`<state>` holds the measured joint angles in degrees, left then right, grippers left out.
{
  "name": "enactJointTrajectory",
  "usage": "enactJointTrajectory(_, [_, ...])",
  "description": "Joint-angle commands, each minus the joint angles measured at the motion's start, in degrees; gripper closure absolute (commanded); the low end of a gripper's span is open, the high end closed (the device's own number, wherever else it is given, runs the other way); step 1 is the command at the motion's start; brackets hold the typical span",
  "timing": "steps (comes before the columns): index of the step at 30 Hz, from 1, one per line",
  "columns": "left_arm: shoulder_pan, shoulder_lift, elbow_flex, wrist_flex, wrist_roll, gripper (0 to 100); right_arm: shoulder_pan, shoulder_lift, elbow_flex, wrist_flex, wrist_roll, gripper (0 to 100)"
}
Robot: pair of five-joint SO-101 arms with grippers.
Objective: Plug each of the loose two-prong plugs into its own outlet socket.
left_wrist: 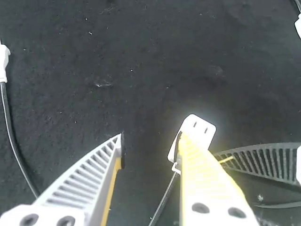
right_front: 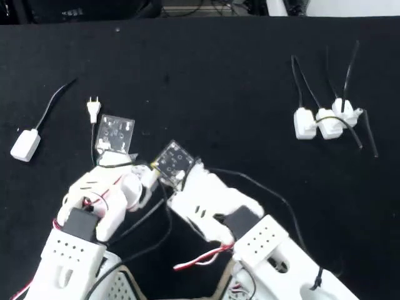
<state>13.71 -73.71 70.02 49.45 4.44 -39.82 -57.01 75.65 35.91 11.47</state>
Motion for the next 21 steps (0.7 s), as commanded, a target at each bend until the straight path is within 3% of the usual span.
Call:
enactJointTrajectory(1, [0.75, -0.79, 1.27, -2.29, -2.73, 80, -0.7, 0.04, -1.1, -0.97, 0.62, 98.8])
enactJointTrajectory(7, [0.13, -0.79, 6.29, -8.09, -6.86, 80, -0.53, 0.04, -4.44, 4.04, 0.62, 98.8])
enactJointTrajectory(16, [-0.04, -0.79, 6.55, -8.53, -6.95, 80, -0.44, 0.04, -5.32, 5.71, 0.62, 98.8])
enactJointTrajectory(21, [-5.32, -1.32, 4.79, -8.26, -6.33, 80, -0.7, 0.4, -5.05, 5.63, 0.62, 98.8])
